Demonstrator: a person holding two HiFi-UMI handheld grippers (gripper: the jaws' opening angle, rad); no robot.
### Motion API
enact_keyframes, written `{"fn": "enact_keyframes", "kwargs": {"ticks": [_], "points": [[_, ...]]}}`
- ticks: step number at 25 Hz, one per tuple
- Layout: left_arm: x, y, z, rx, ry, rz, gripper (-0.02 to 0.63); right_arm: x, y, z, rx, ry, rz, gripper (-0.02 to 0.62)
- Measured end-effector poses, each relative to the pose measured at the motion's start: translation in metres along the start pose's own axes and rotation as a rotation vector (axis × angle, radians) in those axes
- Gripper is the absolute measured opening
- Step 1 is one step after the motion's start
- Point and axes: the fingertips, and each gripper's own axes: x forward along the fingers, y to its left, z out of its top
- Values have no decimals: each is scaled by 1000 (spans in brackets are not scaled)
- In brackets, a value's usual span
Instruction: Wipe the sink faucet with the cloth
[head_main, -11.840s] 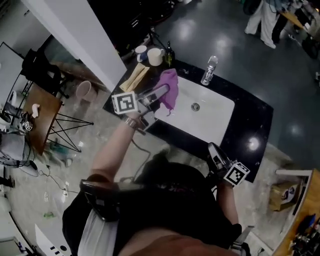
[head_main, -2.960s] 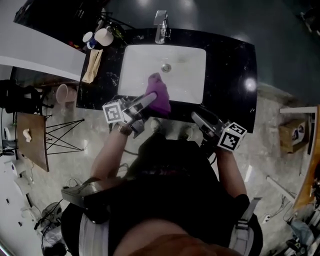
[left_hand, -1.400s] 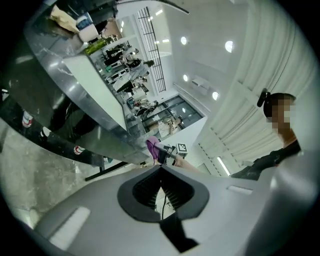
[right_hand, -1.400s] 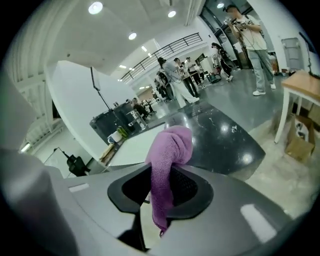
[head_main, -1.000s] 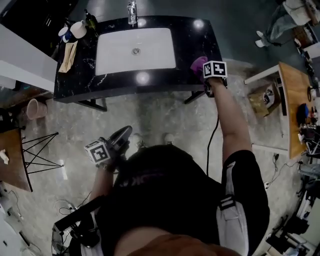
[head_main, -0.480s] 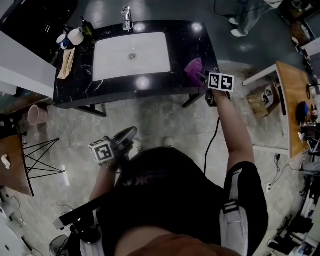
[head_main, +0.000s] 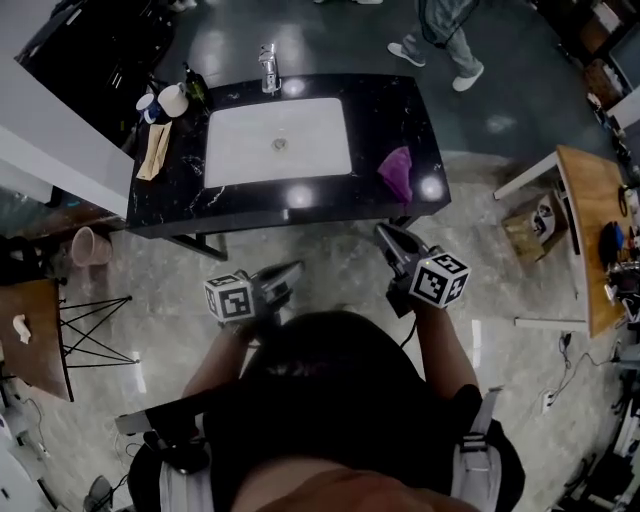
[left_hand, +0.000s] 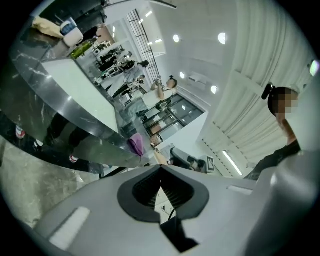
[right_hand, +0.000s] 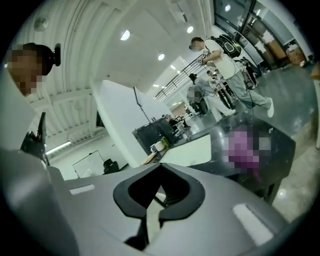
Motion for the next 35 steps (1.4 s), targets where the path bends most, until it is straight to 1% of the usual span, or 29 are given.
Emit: {"fn": "enact_keyframes", "kwargs": {"ticks": [3,5,8,10,13,15,18,24,27,31,35], "points": [[6,-10,-1,54,32,-14,0,0,44,-42,35,50,87,11],[6,-14,1,75,34,-20,0,-1,58,-57,16,90,115,11],[4,-18,4,105,36,-31,0,2,66,-61,-40,132,133,11],[3,-24,3,143,47,-43,0,5,70,-62,-67,146,144,11],[2,-33,3,218,60,-50,0,8,71,-60,-79,135,152,11],[0,-34,2,251,67,-41,0,10,72,-61,-78,146,168,11],[-5,-31,0,255,65,-20,0,15,82,-65,-71,170,204,11],[-16,-24,-4,250,48,12,0,21,94,-69,-137,205,235,11],[-20,-23,-6,234,40,19,0,21,99,-73,-131,224,252,11],[-21,-25,-7,227,29,20,0,19,98,-76,-149,233,252,11],[-18,-26,-9,226,37,13,0,18,98,-77,-141,228,250,9]]}}
